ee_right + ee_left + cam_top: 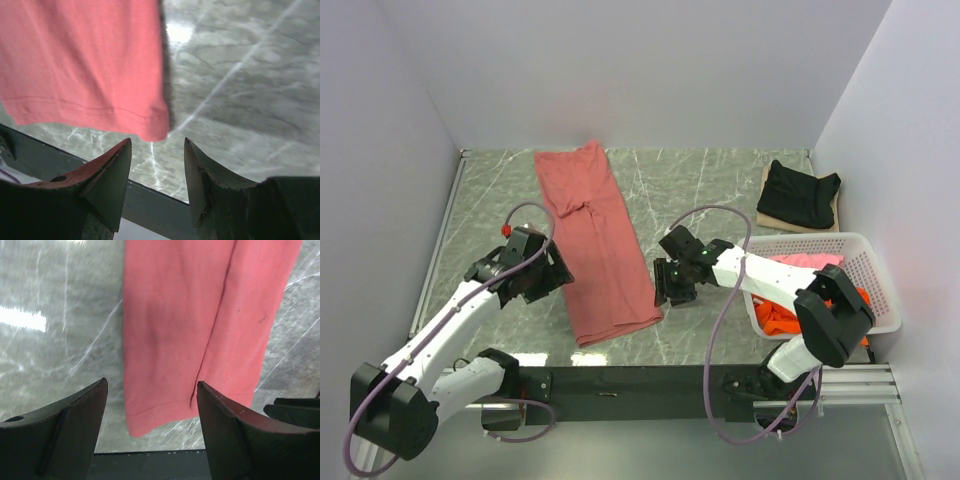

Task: Fold and stack the t-shirts
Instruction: Fold the tshirt

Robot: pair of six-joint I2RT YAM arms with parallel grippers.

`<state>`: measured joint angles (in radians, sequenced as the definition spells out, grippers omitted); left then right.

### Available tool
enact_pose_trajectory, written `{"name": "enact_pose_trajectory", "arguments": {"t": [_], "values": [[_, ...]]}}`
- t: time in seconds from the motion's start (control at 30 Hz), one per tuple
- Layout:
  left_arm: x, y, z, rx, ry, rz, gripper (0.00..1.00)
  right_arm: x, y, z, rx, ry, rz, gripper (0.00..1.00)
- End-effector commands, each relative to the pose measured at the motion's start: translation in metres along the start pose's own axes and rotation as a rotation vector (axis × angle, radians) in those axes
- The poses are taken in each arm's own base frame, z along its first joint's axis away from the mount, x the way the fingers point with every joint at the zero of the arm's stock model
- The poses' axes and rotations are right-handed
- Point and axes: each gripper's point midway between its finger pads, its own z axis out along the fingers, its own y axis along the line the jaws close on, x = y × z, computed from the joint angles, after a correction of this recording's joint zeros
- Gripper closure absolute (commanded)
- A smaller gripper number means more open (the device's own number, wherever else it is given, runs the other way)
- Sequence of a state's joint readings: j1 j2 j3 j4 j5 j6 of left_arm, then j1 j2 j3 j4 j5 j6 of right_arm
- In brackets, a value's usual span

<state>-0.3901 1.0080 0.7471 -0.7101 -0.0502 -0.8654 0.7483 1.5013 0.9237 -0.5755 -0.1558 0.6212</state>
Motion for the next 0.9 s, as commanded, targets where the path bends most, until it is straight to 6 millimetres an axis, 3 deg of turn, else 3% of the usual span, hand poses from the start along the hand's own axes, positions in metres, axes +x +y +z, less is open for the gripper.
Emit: {"name": "enact_pose_trajectory", "arguments": {"t": [0.0, 0.27, 0.57, 0.87], "values": [[0.008, 0.011, -0.003, -0.026, -0.001, -0.052, 0.23, -0.005, 0.016, 0.007, -0.070, -0.003, -0.003, 0.46], [0.026, 0.019, 0.000, -0.050, 0.032, -0.070, 0.23, 0.008, 0.005, 0.024, -0.014, 0.053, -0.028, 0.47], [0.032, 0.025, -0.003, -0.062, 0.036, -0.079, 0.23, 0.034, 0.008, 0.036, 0.025, 0.097, -0.050, 0.47], [0.034, 0.029, -0.007, -0.065, 0.031, -0.086, 0.22, 0.025, 0.009, 0.043, 0.063, 0.083, -0.047, 0.48]]}}
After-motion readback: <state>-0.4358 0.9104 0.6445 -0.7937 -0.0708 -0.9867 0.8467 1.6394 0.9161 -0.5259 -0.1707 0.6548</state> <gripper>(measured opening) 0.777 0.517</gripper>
